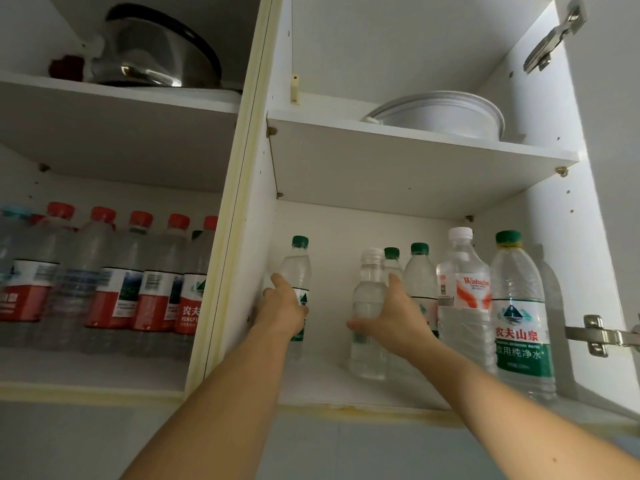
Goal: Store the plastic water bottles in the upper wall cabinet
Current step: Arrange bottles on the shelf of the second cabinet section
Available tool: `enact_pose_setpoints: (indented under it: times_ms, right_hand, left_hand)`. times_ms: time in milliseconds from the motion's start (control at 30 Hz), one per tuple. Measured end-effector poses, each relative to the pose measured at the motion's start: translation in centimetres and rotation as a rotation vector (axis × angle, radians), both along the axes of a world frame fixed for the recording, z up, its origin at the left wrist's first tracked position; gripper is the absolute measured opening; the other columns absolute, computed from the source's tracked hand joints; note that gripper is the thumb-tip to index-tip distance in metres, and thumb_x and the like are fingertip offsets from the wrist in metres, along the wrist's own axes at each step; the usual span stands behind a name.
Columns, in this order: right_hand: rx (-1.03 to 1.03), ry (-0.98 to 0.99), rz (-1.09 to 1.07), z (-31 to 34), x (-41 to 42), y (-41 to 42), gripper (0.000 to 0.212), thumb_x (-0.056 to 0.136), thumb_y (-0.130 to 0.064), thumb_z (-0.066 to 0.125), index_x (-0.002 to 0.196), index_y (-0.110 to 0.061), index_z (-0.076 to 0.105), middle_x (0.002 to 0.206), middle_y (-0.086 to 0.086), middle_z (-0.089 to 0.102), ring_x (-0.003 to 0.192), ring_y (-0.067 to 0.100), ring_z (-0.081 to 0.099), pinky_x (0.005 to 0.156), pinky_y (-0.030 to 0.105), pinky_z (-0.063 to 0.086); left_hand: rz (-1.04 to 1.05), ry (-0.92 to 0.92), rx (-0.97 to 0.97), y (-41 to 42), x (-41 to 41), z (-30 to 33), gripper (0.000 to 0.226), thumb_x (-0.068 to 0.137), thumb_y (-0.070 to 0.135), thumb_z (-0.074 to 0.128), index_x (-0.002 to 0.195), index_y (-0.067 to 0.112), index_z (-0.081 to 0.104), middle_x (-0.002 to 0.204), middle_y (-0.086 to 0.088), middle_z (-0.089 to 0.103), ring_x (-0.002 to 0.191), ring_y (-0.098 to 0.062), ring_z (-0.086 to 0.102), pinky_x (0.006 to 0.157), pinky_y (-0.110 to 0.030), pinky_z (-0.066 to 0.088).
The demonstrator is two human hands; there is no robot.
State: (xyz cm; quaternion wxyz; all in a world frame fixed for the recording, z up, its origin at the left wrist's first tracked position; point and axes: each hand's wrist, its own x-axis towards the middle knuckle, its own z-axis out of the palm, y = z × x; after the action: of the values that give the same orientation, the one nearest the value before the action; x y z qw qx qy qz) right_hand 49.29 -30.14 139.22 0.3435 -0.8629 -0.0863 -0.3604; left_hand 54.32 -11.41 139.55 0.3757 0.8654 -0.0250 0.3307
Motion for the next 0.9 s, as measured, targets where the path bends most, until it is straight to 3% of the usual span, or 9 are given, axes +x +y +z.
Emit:
enact_pose_setpoints:
  times_ms: [67,167,233,333,467,633,733,800,900]
  right_hand:
    - [-0.026,0.07,0.01,0.5,0.2,-0.3,0.101,0.071,-0.039,0.092,0.149,-0.018,0.031,0.131,0.006,0.055,0.114,0.026,0.056,0.092,0.041,0.053]
    - [-0.023,0.136,0.088,1.5,0.8,-0.3,0.097,0.069,-0.037,0.093,0.146,-0.02,0.037,0.124,0.001,0.057,0.113,0.025,0.058,0.093,0.043,0.056]
    - [-0.034,0.165,0.148,1.8,1.6,0.1,0.094,0.07,-0.035,0.093,0.145,-0.022,0.038,0.12,-0.001,0.057,0.112,0.024,0.058,0.093,0.043,0.057]
    - [-0.079,0.168,0.142,1.7,3.2,0.7,0.086,0.073,-0.036,0.091,0.141,-0.023,0.04,0.121,0.0,0.057,0.113,0.023,0.057,0.095,0.042,0.054]
    - [-0.16,0.205,0.1,2.4,4.9,1.1,0.081,0.074,-0.037,0.09,0.136,-0.019,0.042,0.12,0.002,0.057,0.11,0.024,0.058,0.092,0.04,0.055]
    - [-0.277,0.254,0.097,4.0,6.4,1.7,0.081,0.074,-0.034,0.091,0.134,-0.012,0.042,0.115,0.005,0.057,0.099,0.023,0.062,0.085,0.04,0.062]
    - [-0.282,0.262,0.126,3.9,7.4,2.3,0.083,0.074,-0.033,0.091,0.136,-0.012,0.04,0.119,0.006,0.058,0.104,0.026,0.062,0.088,0.042,0.061]
    - [-0.293,0.268,0.144,4.0,7.9,2.9,0.083,0.075,-0.032,0.09,0.138,-0.013,0.039,0.115,0.004,0.055,0.104,0.024,0.06,0.084,0.038,0.061]
    - [-0.294,0.317,0.178,4.5,8.2,3.9,0.084,0.078,-0.023,0.088,0.142,-0.015,0.034,0.119,0.008,0.05,0.103,0.029,0.059,0.068,0.033,0.062]
  left_hand:
    - [-0.005,-0.006,-0.006,0.0,0.0,0.0,0.072,0.096,0.023,0.069,0.148,0.008,0.021,0.134,-0.021,0.051,0.115,-0.037,0.059,0.095,-0.049,0.054]
    - [-0.012,-0.016,-0.011,0.1,0.0,-0.1,0.077,0.095,0.022,0.07,0.15,0.011,0.017,0.134,-0.02,0.051,0.112,-0.035,0.058,0.094,-0.049,0.054]
    - [0.007,-0.012,0.07,0.3,-0.1,-0.3,0.101,0.093,0.026,0.073,0.158,0.02,-0.003,0.134,-0.016,0.047,0.111,-0.031,0.055,0.095,-0.046,0.051]
    - [0.057,-0.018,0.276,0.6,-0.3,-0.7,0.128,0.087,0.029,0.08,0.152,0.043,-0.03,0.128,-0.01,0.037,0.109,-0.028,0.051,0.1,-0.048,0.048]
    - [0.112,-0.032,0.415,0.6,0.1,-0.6,0.123,0.087,0.026,0.079,0.152,0.053,-0.022,0.138,-0.013,0.026,0.102,-0.027,0.057,0.096,-0.044,0.053]
    - [0.276,-0.005,0.676,-0.4,0.8,-0.1,0.117,0.087,0.042,0.078,0.158,0.046,-0.015,0.14,-0.02,0.028,0.119,-0.035,0.051,0.095,-0.048,0.052]
    - [0.487,-0.004,0.899,-0.4,0.8,0.1,0.117,0.088,0.057,0.07,0.158,0.034,-0.022,0.145,-0.022,0.034,0.131,-0.038,0.036,0.108,-0.047,0.037]
    - [0.646,-0.01,1.1,-0.2,0.7,0.8,0.114,0.091,0.053,0.065,0.159,0.023,-0.022,0.152,-0.021,0.031,0.136,-0.038,0.03,0.111,-0.047,0.026]
    - [0.761,0.006,1.331,0.5,0.5,2.2,0.112,0.09,0.05,0.066,0.161,0.01,-0.011,0.159,-0.019,0.02,0.142,-0.04,0.021,0.113,-0.051,0.021]
